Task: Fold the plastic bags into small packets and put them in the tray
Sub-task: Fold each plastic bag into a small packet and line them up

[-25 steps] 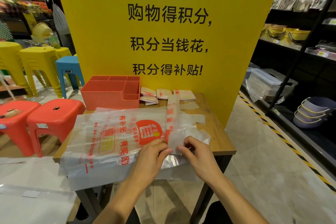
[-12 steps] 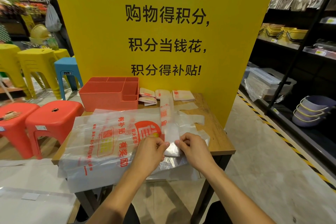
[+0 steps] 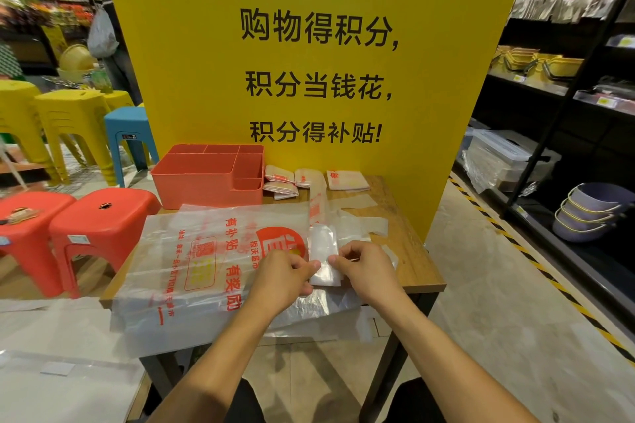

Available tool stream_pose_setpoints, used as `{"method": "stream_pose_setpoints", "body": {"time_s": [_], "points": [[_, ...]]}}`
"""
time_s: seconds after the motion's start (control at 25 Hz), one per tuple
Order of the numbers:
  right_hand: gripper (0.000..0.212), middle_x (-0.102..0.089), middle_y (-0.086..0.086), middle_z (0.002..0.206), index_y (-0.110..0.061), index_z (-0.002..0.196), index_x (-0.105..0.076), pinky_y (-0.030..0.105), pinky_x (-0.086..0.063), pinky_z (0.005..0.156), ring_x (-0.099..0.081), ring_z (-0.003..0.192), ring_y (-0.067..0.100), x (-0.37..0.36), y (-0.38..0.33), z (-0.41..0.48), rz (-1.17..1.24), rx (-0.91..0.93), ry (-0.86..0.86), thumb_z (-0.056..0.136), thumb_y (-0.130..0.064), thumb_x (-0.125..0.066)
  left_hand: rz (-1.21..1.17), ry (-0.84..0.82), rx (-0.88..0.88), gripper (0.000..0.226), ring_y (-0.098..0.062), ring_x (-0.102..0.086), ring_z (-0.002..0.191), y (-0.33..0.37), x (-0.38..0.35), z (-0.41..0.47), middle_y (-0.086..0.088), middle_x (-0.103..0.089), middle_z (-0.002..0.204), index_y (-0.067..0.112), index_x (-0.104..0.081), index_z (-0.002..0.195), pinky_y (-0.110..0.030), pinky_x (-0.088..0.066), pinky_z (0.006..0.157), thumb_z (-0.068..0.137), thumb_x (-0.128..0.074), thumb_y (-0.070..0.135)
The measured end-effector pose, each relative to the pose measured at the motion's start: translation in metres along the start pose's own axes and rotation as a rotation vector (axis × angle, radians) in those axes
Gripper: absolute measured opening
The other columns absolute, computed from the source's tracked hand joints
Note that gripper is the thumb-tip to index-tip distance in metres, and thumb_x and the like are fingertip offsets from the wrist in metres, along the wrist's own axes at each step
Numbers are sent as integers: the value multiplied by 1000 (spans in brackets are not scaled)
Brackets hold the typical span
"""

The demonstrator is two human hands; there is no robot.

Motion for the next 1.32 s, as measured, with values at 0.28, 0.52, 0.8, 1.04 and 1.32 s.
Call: {"method": "stream_pose_setpoints", "body": {"time_s": [0.28,0.52,0.8,1.04,1.32], "points": [[15,-78,1,85,-18,98,-77,30,-57,69,-73,76,13,-8,0,13,-35,40,-123,89,-31,-78,-19,-54,81,37,-16,-76,64,-10,-2,9,-4,-75,63,13,-77,71,-45,-61,88,94,-74,42],[41,-77,2,95,-18,119,-62,30,-60,66,-75,81,18,-10,5,22,78,5,-177,85,-19,-83,157,-67,47,44,-25,-75,67,-6,-6,15,-1,-72,59,19,-69,61,-48,-61,81,96,-68,45],[40,-75,6,98,-13,121,-61,32,-59,72,-74,87,20,-10,11,37,40,-94,-129,88,-18,-82,298,-10,28,45,-30,-69,64,-4,-7,28,0,-64,55,18,-57,56,-42,-61,71,94,-71,39],[40,-72,-1,95,-13,122,-63,24,-56,60,-71,84,15,-15,0,36,-124,-15,-123,86,-13,-82,378,136,-233,52,-27,-63,107,14,0,33,-3,-60,120,24,-54,143,-44,-54,90,95,-72,26],[56,-64,-8,102,-18,132,-51,25,-56,60,-68,86,15,-16,-7,30,-150,-29,-207,86,-9,-80,191,86,-139,28,-21,-71,94,10,1,56,-2,-76,107,23,-78,109,-42,-61,87,88,-72,5]]}}
Point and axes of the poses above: each hand's wrist, its own z-axis towards the middle knuckle, its own x-axis out of the back of the hand, y = z × x, the point moved 7 cm from there along z, towards the middle knuckle
